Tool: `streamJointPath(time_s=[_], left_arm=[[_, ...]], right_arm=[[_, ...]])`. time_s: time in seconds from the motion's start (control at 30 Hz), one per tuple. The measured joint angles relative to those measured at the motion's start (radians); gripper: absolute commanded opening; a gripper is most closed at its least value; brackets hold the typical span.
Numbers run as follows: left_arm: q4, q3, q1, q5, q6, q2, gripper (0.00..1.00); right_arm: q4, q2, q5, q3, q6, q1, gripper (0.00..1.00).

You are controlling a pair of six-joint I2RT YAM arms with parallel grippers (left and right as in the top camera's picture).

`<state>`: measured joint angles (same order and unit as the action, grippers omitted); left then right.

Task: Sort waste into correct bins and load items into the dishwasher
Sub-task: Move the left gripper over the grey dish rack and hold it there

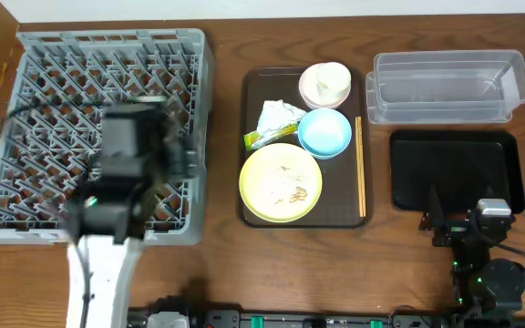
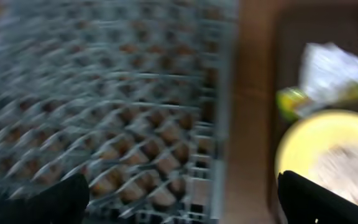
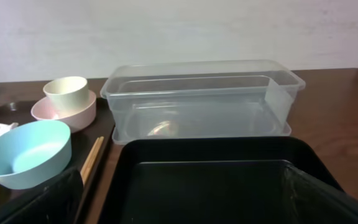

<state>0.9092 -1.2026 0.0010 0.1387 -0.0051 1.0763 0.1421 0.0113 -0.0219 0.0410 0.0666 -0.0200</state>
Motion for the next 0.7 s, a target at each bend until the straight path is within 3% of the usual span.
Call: streamJointPath(time_s=[0.23,0.7], left_arm=[[0.004,-0.003,0.159,0.035,-0.142,-0.053,0.98],[0.007,-0.003,0.167,0.042,-0.179,-0.031,0.98]], right_arm=[[0.0,0.0,-0.001,0.0,-0.001,0.0,0.99],[-0.003,0.001,-0.042,0.0,-0.135,0.0,0.99]])
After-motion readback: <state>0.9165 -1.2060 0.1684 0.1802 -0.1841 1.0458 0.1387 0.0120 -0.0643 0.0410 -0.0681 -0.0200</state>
